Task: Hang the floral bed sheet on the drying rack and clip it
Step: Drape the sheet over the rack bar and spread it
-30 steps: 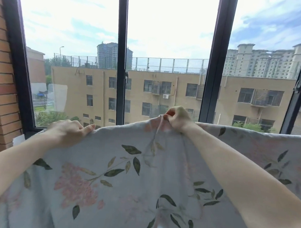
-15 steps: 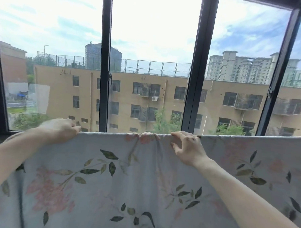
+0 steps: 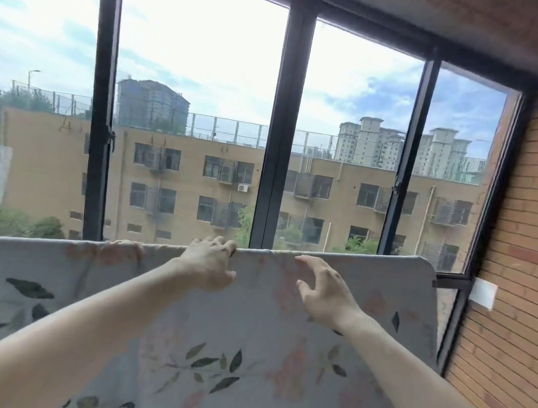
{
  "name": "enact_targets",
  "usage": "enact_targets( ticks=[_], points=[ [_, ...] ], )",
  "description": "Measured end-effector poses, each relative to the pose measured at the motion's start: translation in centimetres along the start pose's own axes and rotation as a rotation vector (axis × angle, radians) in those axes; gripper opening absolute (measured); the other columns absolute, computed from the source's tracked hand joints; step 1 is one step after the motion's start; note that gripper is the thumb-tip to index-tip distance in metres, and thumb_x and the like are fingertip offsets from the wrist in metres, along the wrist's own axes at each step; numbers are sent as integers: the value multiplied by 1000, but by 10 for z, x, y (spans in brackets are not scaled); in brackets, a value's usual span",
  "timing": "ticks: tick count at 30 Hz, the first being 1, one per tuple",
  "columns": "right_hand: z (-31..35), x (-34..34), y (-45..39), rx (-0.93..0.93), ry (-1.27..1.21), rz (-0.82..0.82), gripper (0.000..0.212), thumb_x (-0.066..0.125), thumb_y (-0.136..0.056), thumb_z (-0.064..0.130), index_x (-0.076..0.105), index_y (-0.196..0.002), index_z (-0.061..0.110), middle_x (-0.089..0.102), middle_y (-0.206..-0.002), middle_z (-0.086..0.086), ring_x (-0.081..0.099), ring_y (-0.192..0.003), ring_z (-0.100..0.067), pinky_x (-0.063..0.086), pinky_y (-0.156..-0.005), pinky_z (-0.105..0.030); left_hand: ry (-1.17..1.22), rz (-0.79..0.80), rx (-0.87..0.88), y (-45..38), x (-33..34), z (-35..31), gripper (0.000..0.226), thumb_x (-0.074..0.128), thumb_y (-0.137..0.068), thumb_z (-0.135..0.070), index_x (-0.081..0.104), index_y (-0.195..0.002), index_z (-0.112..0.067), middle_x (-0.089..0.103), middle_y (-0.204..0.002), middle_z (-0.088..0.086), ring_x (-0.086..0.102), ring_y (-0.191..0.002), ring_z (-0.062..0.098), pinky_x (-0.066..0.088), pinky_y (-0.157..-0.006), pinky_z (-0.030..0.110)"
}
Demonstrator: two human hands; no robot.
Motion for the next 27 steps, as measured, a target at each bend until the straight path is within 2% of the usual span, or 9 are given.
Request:
enact_targets(
  ticks=[2, 6, 15, 22, 27],
  points=[
    [-52, -25, 8, 72, 23, 6, 55, 59, -100, 22, 44, -152, 30, 43, -158, 11, 41, -145, -13, 33, -120, -34, -5, 16, -25, -15, 8, -28, 61, 53, -88, -51, 43, -143, -27, 50, -140, 2, 47, -131, 25, 35, -109, 42],
    [-125, -57, 20, 176, -9, 0, 57, 58, -100, 24, 40, -154, 30, 38, -160, 11, 37, -147, -15, 35, -118, -36, -32, 13, -26, -42, 20, -79, 62, 53, -88, -51, 41, -143, -25, 50, -140, 2, 46, -129, 26, 35, -109, 41],
    [-243, -101, 3, 256, -39, -95, 57, 59, -100, 23, 40, -153, 27, 39, -159, 8, 38, -146, -16, 34, -116, -34, -38, -4, 103, -119, 38, -210, 73, 57, -88, -49, 34, -151, -21, 50, -141, 5, 49, -128, 27, 37, -111, 44],
    [-343, -133, -31, 369, -28, -153, 54, 57, -103, 25, 39, -154, 29, 38, -158, 5, 43, -142, -20, 39, -109, -35, 13, -59, 250, -188, 59, -311, 68, 59, -88, -49, 38, -147, -21, 54, -133, 3, 50, -126, 25, 37, -110, 41],
    [-415, -155, -56, 437, -36, -227, 48, 54, -103, 28, 45, -150, 29, 48, -152, 0, 53, -130, -21, 44, -108, -38, 4, -120, 275, -219, 66, -367, 63, 59, -87, -49, 42, -139, -20, 56, -127, 4, 54, -120, 27, 42, -106, 41]
  ],
)
Point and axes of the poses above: each hand's wrist, its own y-axis away from the middle knuckle, its own x-axis out of the palm, z = x × y, the point moved 7 cm from there along -y, towards the middle knuckle
